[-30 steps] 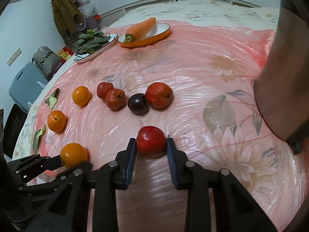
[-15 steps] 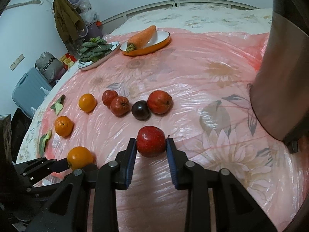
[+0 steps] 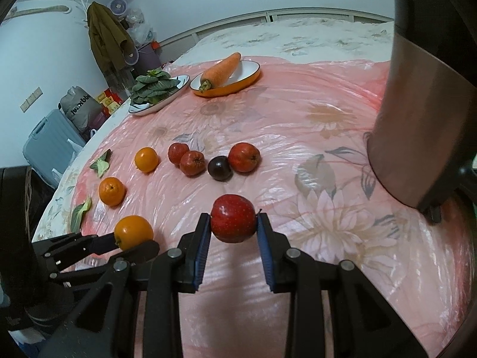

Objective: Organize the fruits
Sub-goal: 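Lift and carry the apple and orange toward the green tray with both grippers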

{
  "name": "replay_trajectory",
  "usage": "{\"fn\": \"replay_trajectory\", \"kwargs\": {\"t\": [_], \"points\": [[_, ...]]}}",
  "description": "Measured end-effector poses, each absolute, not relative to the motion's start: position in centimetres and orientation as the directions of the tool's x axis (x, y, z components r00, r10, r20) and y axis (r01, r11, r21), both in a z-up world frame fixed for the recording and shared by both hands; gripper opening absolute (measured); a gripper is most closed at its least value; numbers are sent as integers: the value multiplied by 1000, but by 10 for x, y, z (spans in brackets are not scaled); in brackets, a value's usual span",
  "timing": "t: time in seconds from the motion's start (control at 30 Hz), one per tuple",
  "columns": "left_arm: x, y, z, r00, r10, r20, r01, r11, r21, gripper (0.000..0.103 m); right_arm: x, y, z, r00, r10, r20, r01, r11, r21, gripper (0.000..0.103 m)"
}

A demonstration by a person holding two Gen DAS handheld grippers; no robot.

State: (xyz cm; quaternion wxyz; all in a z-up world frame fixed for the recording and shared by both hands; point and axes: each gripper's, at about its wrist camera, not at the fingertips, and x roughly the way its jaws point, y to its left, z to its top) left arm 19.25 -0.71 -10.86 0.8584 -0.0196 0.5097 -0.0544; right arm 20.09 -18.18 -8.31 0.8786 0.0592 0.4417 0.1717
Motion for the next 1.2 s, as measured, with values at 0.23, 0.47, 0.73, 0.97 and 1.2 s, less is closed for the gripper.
{"fn": "replay_trajectory", "kwargs": {"t": [0.23,0.47,0.73,0.97,1.2], "points": [[184,-11,-102,482,-121,-868,67,993,-100,33,183,-196,-82,556,339,-759,-219,940,260,49],[174,-12,-90,498,-127,-858,56,992,-114,33,166,-211,-75,567,325,-757,-195,946,260,49],[160,-16,-78,513,-117,-850,55,993,-104,33,145,-222,-66,581,318,-749,-186,948,259,49],[149,-20,-71,519,-102,-849,42,995,-94,33,129,-232,-64,585,318,-746,-182,948,262,49],[136,-33,-69,517,-87,-852,37,996,-79,33,111,-250,-60,597,311,-739,-172,950,261,49]]}}
